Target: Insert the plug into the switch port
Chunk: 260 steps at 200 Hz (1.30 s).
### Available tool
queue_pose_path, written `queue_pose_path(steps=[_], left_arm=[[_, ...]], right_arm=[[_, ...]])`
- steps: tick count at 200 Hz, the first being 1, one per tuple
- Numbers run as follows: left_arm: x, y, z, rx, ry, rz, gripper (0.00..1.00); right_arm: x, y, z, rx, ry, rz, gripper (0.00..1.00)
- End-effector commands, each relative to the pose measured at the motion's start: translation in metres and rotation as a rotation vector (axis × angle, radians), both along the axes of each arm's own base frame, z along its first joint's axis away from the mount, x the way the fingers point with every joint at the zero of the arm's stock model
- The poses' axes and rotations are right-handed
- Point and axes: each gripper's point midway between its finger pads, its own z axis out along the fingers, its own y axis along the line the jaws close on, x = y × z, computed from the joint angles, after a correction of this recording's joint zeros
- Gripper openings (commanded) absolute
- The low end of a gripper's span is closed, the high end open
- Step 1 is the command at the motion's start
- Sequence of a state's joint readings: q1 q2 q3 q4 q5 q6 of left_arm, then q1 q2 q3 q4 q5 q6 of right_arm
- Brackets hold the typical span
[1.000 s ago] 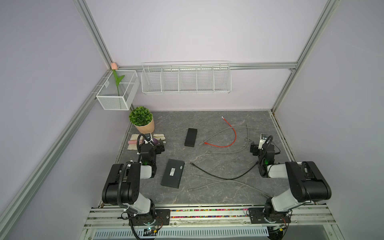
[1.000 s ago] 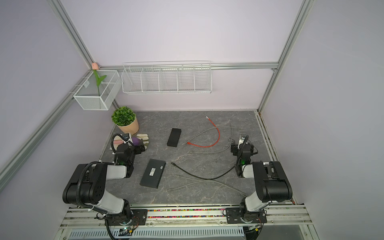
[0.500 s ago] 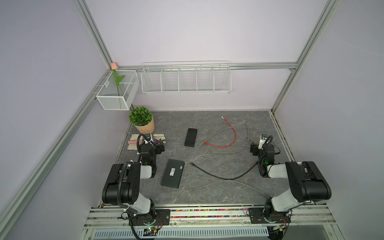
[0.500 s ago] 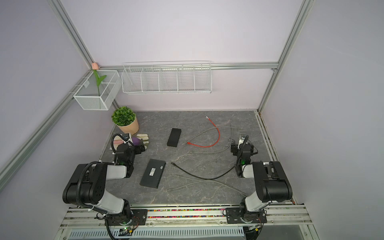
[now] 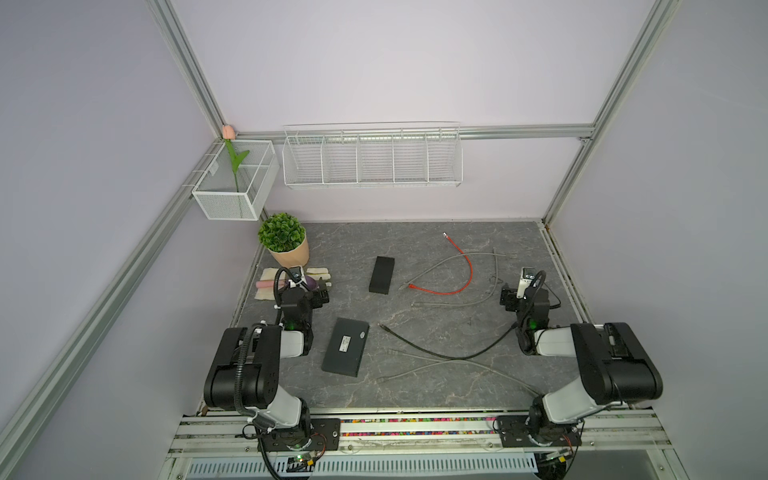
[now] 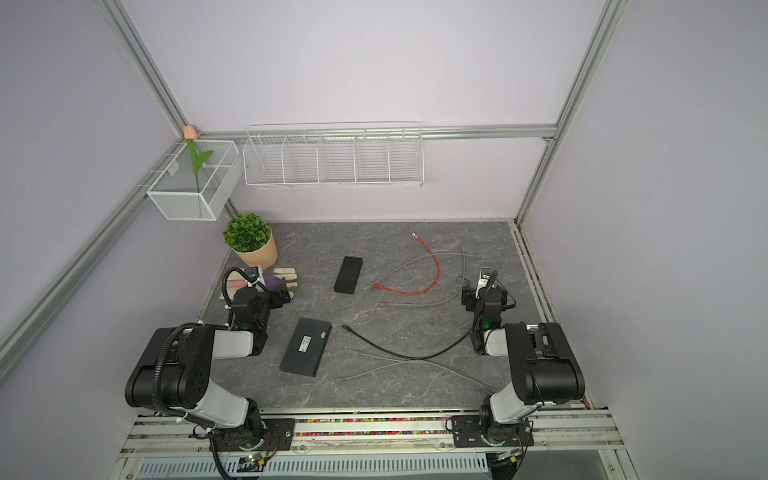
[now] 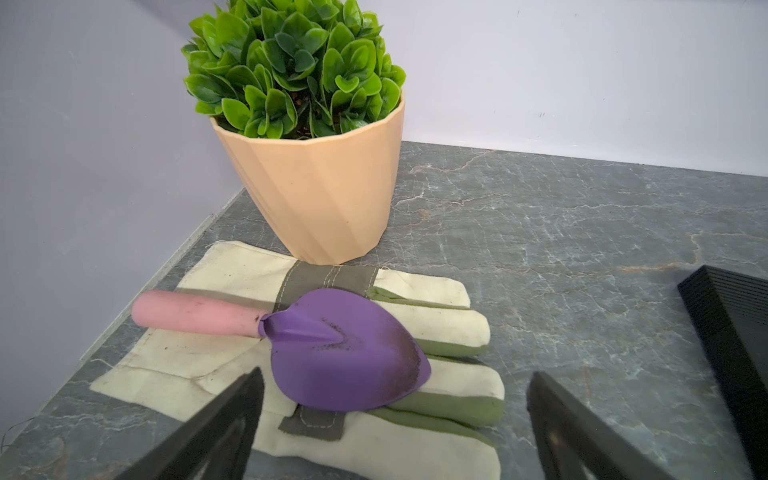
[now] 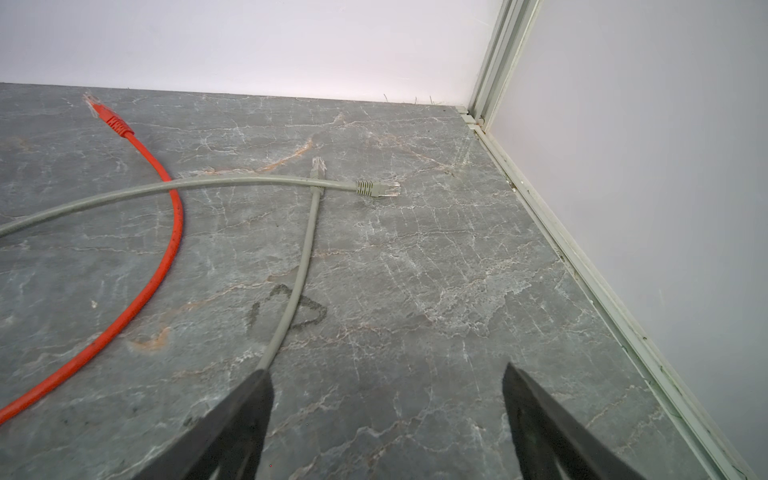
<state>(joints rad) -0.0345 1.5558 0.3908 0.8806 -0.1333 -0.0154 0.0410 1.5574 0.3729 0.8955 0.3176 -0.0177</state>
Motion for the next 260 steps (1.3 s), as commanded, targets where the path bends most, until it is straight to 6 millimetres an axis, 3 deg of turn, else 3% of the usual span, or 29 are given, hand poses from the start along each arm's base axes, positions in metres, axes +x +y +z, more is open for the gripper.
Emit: queue_pose_path(steps=[1, 152, 160, 166, 177, 191, 207, 220, 226, 233, 237, 241, 247, 253, 260], left_arm=[[0.003, 0.002, 0.007, -0.004, -0.023, 0.01, 0.99], [-0.003, 0.0, 0.012, 0.034, -0.045, 0.039, 0.99], [-0.016, 0.006, 0.029, 0.085, -0.11, 0.153, 0.99], [-0.022, 0.011, 0.042, 0.101, -0.128, 0.203, 0.99], [-0.022, 0.01, 0.065, 0.088, -0.092, 0.196, 0.99], [-0.017, -0.005, 0.094, 0.014, -0.046, 0.13, 0.99], [-0.019, -0.025, 0.112, -0.077, 0.029, 0.104, 0.99], [-0.032, -0.049, 0.119, -0.11, 0.074, 0.052, 0.99], [-0.04, -0.058, 0.12, -0.114, 0.086, 0.034, 0.99], [-0.048, -0.063, 0.118, -0.13, 0.106, 0.036, 0.99], [-0.052, -0.064, 0.115, -0.144, 0.117, 0.035, 0.99], [-0.056, -0.066, 0.112, -0.16, 0.13, 0.028, 0.99], [-0.061, -0.067, 0.105, -0.191, 0.15, 0.03, 0.99], [-0.065, -0.067, 0.097, -0.206, 0.159, 0.025, 0.99], [-0.068, -0.07, 0.091, -0.227, 0.157, 0.008, 0.99]], right_arm=[[0.0, 0.0, 0.009, 0.013, -0.039, -0.007, 0.9], [-0.009, -0.003, 0.017, 0.001, -0.076, -0.038, 0.9], [-0.017, 0.005, 0.033, -0.014, -0.158, 0.005, 0.89], [-0.026, -0.002, 0.055, -0.051, -0.213, -0.074, 0.89], [-0.037, -0.025, 0.092, -0.05, -0.179, -0.242, 0.89], [-0.042, -0.028, 0.146, 0.03, -0.134, -0.234, 0.89], [-0.042, 0.014, 0.192, 0.058, -0.175, 0.028, 0.89], [-0.047, 0.048, 0.203, 0.226, -0.186, 0.187, 0.89], [-0.05, 0.062, 0.193, 0.374, -0.146, 0.218, 0.89], [-0.057, 0.075, 0.169, 0.566, -0.029, 0.21, 0.89], [-0.057, 0.095, 0.164, 0.613, -0.001, 0.317, 0.89], [-0.059, 0.122, 0.162, 0.62, 0.028, 0.485, 0.89], [-0.061, 0.154, 0.16, 0.618, 0.077, 0.648, 0.96], [-0.065, 0.181, 0.145, 0.589, 0.192, 0.72, 1.0], [-0.068, 0.21, 0.133, 0.489, 0.294, 0.781, 0.97]])
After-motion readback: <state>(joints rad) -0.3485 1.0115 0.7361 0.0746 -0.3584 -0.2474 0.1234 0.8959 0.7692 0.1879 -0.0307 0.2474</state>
